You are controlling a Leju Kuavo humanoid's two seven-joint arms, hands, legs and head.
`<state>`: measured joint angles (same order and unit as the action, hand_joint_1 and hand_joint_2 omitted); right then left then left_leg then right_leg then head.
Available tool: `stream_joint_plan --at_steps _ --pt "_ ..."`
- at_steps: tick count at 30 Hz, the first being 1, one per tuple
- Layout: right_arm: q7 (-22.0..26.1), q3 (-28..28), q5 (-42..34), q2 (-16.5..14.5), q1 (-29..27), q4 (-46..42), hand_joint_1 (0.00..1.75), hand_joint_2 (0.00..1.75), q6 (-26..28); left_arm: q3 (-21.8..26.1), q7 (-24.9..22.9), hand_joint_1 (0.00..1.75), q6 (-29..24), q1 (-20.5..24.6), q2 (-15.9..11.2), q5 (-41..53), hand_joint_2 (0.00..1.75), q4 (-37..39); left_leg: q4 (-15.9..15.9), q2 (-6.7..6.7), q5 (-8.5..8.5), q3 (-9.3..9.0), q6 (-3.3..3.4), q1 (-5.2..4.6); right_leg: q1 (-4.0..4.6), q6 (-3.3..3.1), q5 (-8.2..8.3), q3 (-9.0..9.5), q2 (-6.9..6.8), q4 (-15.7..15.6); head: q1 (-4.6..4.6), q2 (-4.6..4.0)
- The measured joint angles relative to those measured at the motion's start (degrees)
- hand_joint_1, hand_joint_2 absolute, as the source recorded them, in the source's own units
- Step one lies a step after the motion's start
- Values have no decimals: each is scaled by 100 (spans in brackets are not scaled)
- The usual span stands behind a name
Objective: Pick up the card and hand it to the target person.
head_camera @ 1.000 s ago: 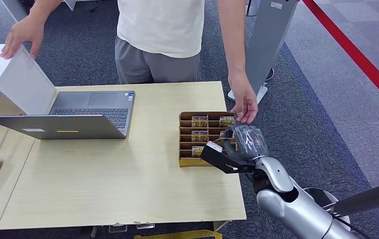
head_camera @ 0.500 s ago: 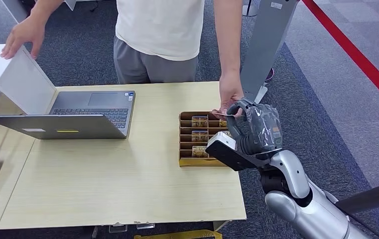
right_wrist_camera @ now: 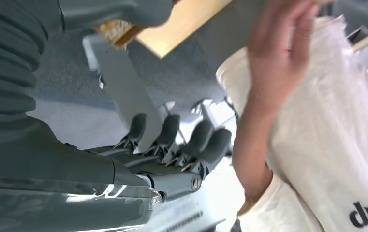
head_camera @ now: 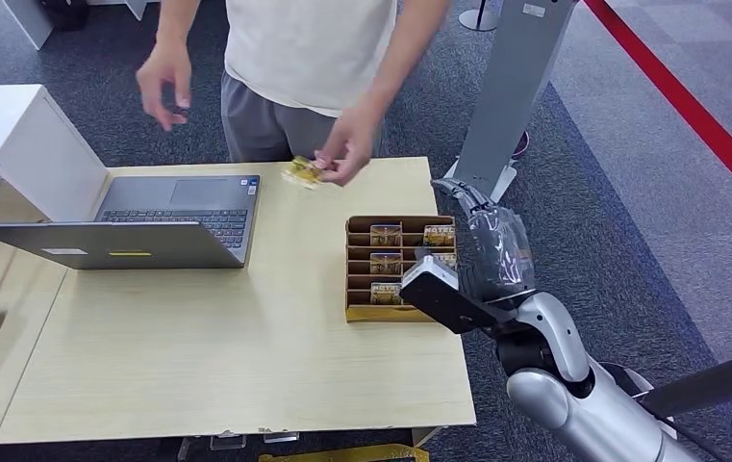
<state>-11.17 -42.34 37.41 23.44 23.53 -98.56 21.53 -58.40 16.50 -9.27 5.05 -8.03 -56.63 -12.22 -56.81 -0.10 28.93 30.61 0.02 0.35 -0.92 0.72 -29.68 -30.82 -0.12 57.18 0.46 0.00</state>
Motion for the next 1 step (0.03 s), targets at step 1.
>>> stream_joint_plan --at_steps 1 --pt "65 16 -154 -10 -19 10 0 175 15 0 1 0 -12 0 0 -7 0 0 0 0 0 0 0 0 0 0 0 0 0 0 0 0"
